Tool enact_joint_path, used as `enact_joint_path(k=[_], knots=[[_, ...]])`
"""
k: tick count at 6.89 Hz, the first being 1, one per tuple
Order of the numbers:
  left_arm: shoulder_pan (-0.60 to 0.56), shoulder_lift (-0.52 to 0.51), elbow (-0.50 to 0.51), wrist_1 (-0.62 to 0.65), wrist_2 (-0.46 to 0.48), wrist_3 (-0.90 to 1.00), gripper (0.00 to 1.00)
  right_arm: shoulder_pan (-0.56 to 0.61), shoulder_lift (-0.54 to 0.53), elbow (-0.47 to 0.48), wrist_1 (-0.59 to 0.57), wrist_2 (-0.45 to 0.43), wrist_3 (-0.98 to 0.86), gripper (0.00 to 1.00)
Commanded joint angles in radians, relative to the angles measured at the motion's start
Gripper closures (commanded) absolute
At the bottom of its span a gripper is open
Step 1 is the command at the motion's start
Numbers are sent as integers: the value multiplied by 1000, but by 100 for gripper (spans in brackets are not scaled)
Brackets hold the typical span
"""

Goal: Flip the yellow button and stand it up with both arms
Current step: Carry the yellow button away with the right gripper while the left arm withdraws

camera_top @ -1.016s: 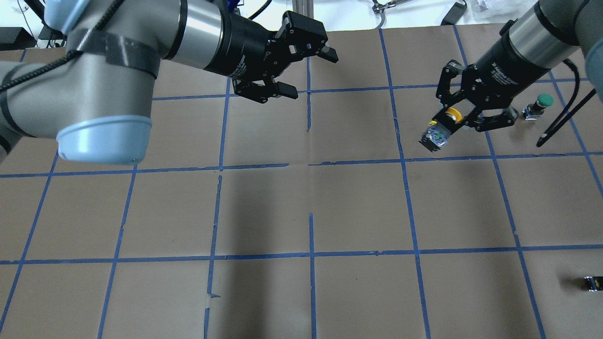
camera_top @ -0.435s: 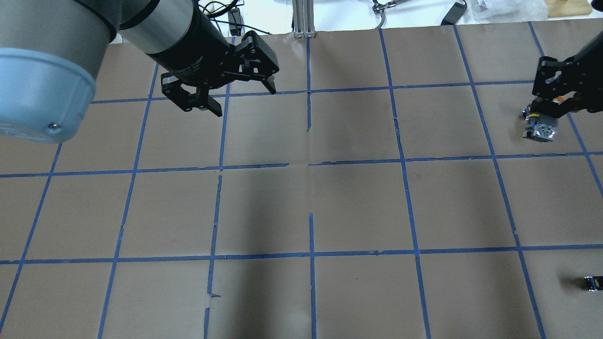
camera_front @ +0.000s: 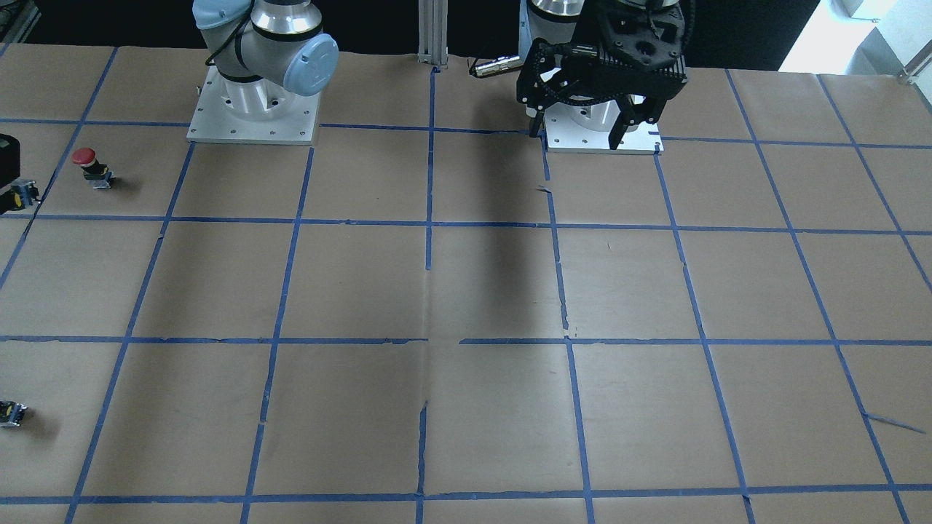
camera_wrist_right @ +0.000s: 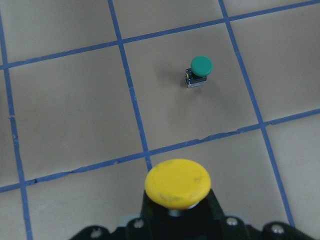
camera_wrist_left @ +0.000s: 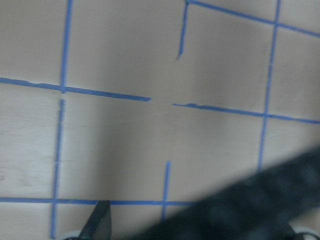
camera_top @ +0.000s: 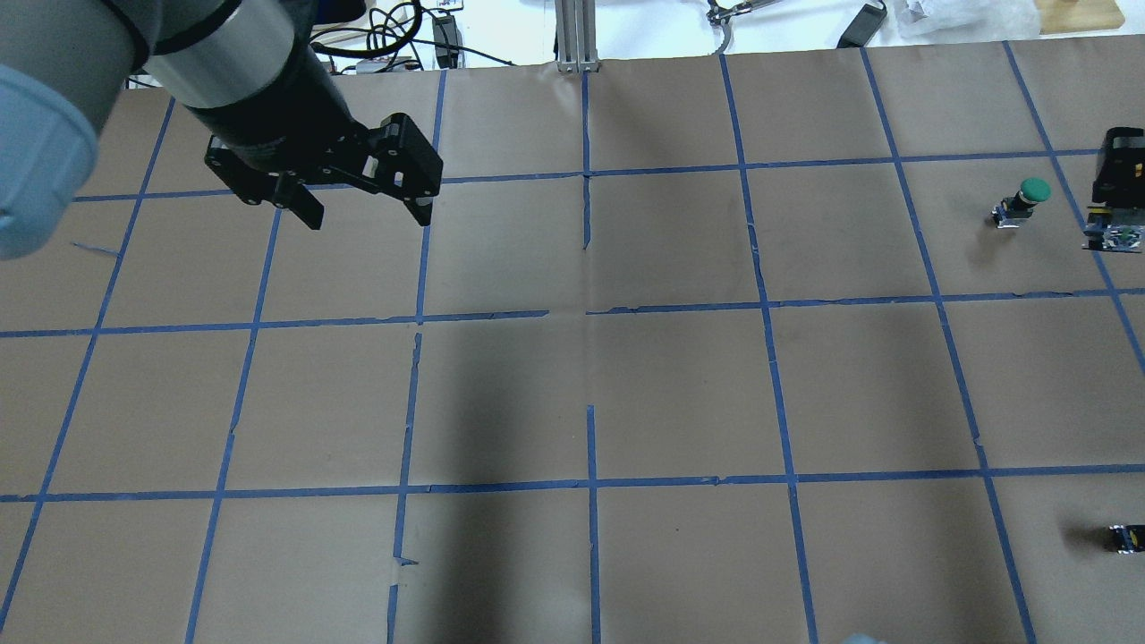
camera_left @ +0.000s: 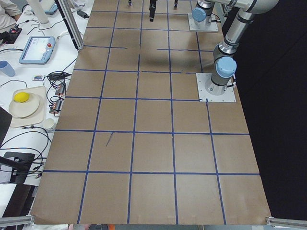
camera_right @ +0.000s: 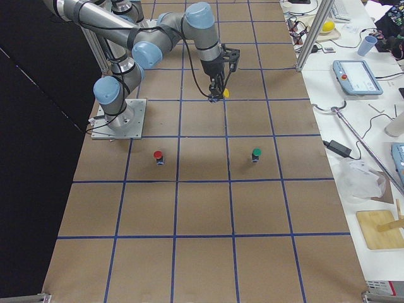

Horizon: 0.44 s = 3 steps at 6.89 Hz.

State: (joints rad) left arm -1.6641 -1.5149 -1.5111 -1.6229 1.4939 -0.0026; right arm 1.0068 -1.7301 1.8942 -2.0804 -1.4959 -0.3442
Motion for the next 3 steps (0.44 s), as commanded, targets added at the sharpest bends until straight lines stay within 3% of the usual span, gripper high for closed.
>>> enact_joint_path(k=[1,2,3], knots=[[81,-42,50,0,22,49,0,-46,35,65,-180,58,-91,100],[84,-74,92,2,87,44,0,-77,79,94,-273,87,-98,100],[83,-96,118,0,80,41,0,-97,134,138,-409,101,-167,100]])
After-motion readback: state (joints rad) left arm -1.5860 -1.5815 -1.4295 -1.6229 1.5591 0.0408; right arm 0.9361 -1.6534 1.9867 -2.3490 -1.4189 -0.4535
